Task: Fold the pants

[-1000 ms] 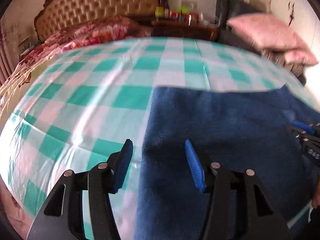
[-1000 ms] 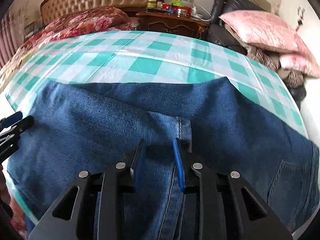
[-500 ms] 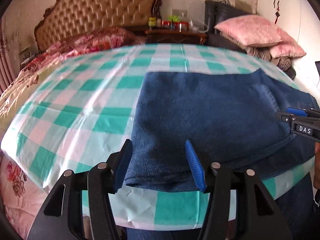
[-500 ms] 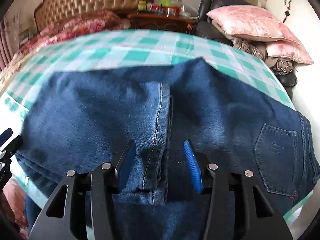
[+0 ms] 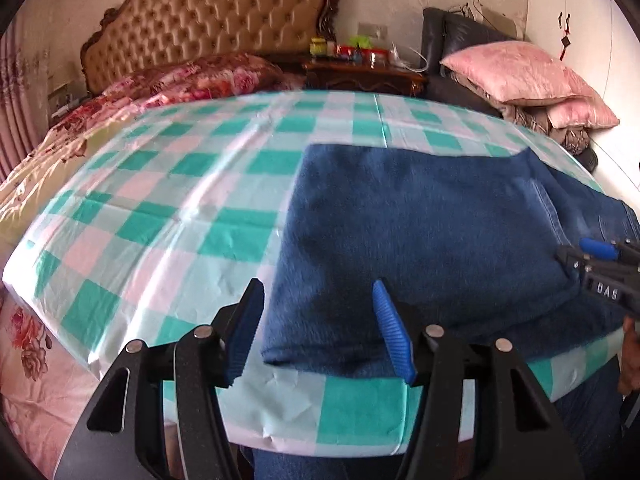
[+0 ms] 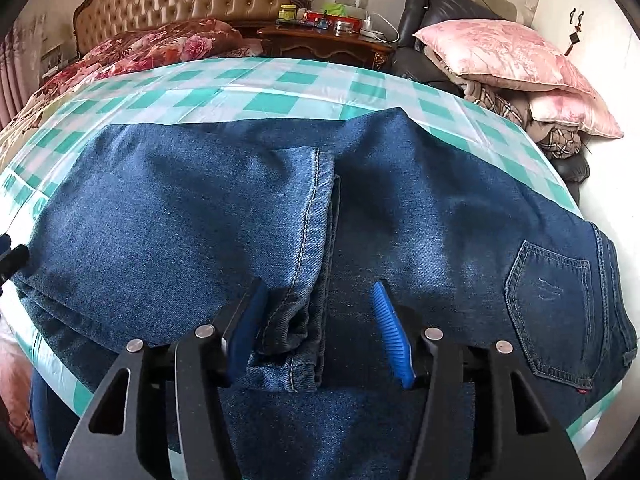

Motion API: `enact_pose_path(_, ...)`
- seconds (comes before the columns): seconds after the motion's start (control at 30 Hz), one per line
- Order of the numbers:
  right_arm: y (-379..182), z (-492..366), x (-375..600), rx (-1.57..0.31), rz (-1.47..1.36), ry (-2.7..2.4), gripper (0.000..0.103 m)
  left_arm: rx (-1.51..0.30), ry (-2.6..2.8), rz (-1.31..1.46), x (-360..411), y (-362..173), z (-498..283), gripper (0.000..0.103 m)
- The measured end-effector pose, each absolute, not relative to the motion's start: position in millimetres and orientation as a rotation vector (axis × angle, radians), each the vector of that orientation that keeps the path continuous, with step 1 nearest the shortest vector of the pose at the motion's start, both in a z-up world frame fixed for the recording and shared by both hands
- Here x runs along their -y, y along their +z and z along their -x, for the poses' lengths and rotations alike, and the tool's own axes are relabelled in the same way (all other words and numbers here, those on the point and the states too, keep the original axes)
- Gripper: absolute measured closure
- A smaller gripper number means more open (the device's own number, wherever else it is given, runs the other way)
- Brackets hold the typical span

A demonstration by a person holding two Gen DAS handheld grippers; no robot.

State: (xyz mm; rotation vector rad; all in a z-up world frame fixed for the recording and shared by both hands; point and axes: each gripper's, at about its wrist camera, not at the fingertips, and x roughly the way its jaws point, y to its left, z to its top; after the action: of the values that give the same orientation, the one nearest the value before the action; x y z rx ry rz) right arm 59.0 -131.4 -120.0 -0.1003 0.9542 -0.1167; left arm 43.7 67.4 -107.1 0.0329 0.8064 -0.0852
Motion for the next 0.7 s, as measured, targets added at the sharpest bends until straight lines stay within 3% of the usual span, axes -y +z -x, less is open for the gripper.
enact_pose_path(0.1, -119.9, -58.4, 129.6, -0.952, 0.108, -0.122, 0.049, -0.876, -0.071, -0.041, -69.0, -123.0, -50.5, 0.045)
enact_pose_path(0.37, -100.3, -51.8, 125.1, -0.875, 0.081, -0.103, 0.051, -0.861, -0.094, 0.019, -77.3, -127.1, -49.1, 0.045)
enact_pose_path(0.43, -111.8, -57.9, 124.7, -0.930, 0.107, -0.118, 0.056, -0.861, -0.097, 0.026, -78.3, -127.4, -49.1, 0.044)
enact_pose_path(0.6, -122.3, -59.1, 128.1, -0.926, 0.120, -0.102, 0.055, -0.876, -0.115, 0.051, -81.1, -127.3, -49.9, 0.044)
enact_pose_path(0.7, -122.8, -58.3, 128.3, -0.919, 0.120, -0.107, 0.055, -0.878, -0.132, 0.058, -80.7, -127.6, -50.4, 0.050)
